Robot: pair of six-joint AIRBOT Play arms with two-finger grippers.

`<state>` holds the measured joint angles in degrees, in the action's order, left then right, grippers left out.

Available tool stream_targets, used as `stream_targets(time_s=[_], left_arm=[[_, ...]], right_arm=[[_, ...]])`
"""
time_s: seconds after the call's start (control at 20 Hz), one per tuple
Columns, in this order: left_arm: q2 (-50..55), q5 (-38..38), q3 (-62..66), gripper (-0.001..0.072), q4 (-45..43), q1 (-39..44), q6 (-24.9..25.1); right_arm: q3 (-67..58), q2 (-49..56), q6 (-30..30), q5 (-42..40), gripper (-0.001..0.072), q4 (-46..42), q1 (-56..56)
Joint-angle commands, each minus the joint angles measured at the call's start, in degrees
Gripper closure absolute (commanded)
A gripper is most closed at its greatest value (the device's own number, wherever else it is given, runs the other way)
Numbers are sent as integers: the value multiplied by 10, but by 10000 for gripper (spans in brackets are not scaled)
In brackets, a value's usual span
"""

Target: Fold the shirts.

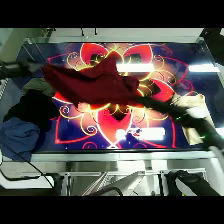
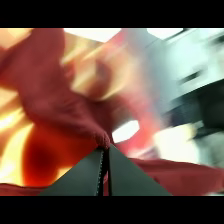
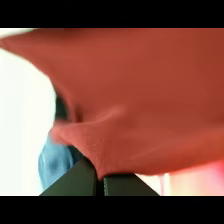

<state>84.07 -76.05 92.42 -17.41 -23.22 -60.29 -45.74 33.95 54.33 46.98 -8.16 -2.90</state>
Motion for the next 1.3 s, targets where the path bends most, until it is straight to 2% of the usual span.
stream_targets(time_s=[0.0, 0.1, 0.3, 0.45, 0.6, 0.7, 0.8, 0.85, 0.95, 1.1, 1.25], left_arm=[[-108, -14, 0, 698, 216, -34, 23], [-183, 19, 0, 698, 262, -71, 22], [-314, 68, 1, 698, 267, -190, 9], [-343, 73, 1, 698, 264, -205, -7], [-325, 36, 0, 698, 249, -196, -7], [-297, 24, 0, 698, 152, -147, -16], [-259, 32, 0, 698, -23, -51, -36], [-237, 42, 0, 698, -99, -8, -48], [-174, 77, 0, 698, -253, 89, -80], [-73, 146, 0, 698, -387, 184, -110], [26, 262, 0, 698, -466, 228, -148]], right_arm=[[-178, -71, 46, 92, 693, -86, 151], [-289, -75, 46, 136, 692, -88, 235], [-483, -53, 47, 208, 693, -132, 353], [-589, -17, 47, 255, 693, -178, 377], [-593, 30, 47, 349, 693, -170, 377], [-551, 73, 34, 384, 693, -130, 377], [-496, 122, -1, 399, 693, -123, 369], [-469, 145, -14, 399, 693, -129, 354], [-411, 214, -34, 388, 693, -195, 291], [-376, 332, -37, 299, 693, -320, 185], [-388, 440, -51, 151, 693, -349, 139]])
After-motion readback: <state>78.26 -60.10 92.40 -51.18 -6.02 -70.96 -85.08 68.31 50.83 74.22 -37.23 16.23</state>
